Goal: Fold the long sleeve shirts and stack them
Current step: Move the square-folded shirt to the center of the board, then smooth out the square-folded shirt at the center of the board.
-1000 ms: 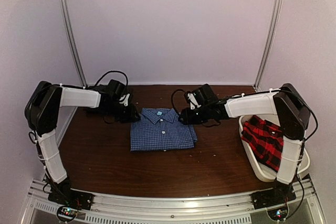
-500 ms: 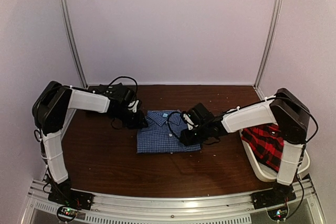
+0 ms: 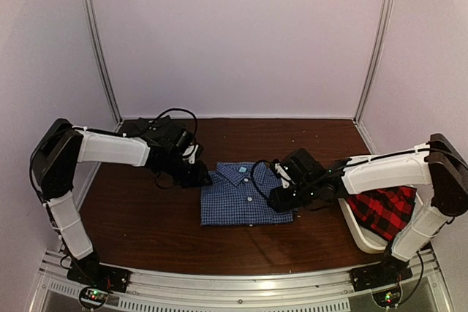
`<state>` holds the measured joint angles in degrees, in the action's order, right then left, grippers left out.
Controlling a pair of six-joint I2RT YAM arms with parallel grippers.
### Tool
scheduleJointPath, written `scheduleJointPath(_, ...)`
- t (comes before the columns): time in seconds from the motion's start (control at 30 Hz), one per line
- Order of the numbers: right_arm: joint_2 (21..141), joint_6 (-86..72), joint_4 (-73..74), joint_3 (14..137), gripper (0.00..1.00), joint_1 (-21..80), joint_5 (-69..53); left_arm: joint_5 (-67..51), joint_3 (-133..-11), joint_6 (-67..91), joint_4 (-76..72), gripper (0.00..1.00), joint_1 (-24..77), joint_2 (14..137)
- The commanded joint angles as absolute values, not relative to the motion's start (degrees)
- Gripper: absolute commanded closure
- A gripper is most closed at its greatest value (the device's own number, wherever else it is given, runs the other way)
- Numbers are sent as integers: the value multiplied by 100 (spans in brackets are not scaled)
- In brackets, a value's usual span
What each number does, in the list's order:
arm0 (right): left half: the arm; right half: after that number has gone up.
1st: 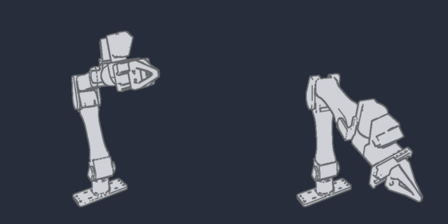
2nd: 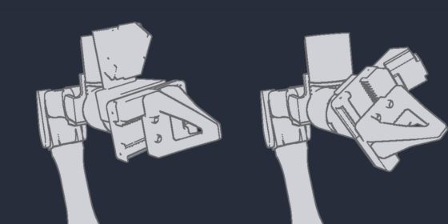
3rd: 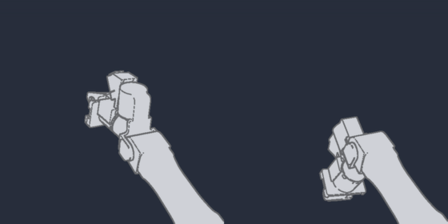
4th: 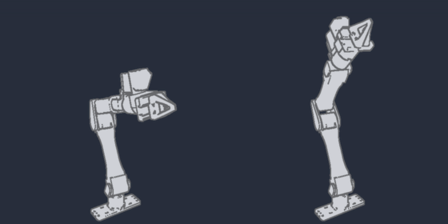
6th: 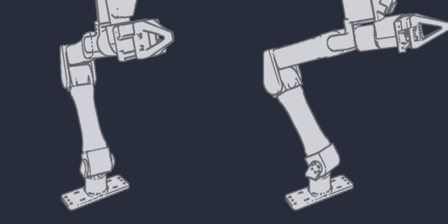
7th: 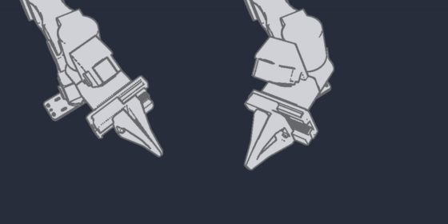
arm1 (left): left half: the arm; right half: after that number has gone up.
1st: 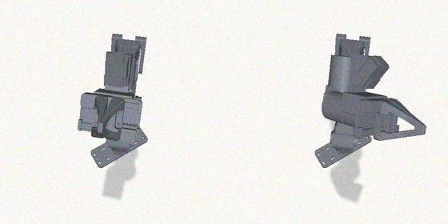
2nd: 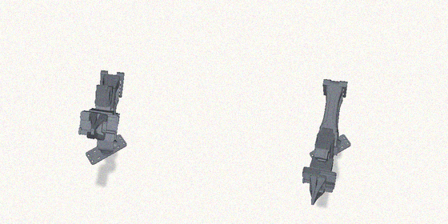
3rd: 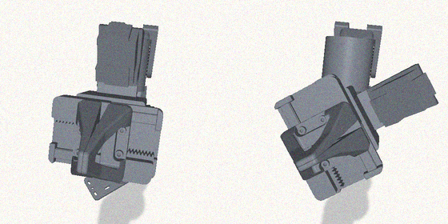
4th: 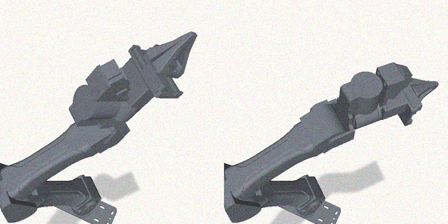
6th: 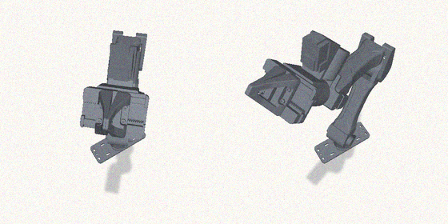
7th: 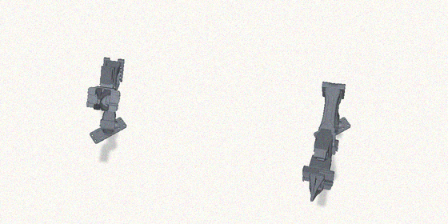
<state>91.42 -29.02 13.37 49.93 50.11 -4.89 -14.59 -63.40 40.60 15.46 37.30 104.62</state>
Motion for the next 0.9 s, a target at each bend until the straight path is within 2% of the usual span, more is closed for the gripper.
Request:
scheduleJointPath(0.0, 8708, -2940, 1358, 5356, 54, 4737, -524, -1113, -6418, 4067, 1748, 56, 3692, 10090)
scheduleJointPath(0.17, 9003, -2743, 1162, 5802, 54, 4106, -753, -1167, -6905, 3838, 1806, 51, 3691, 10146)
scheduleJointPath(0.33, 9700, -2619, 915, 6297, 54, 3587, -1160, -902, -8142, 3495, 2257, 46, 3676, 10908)
scheduleJointPath(0.57, 10473, -2570, 830, 6646, 55, 3308, -1322, -718, -9296, 3293, 2718, 47, 3630, 11984)
scheduleJointPath(0.87, 10868, -2558, 756, 6730, 58, 3291, -1477, -808, -9668, 3243, 2831, 49, 3638, 12497)
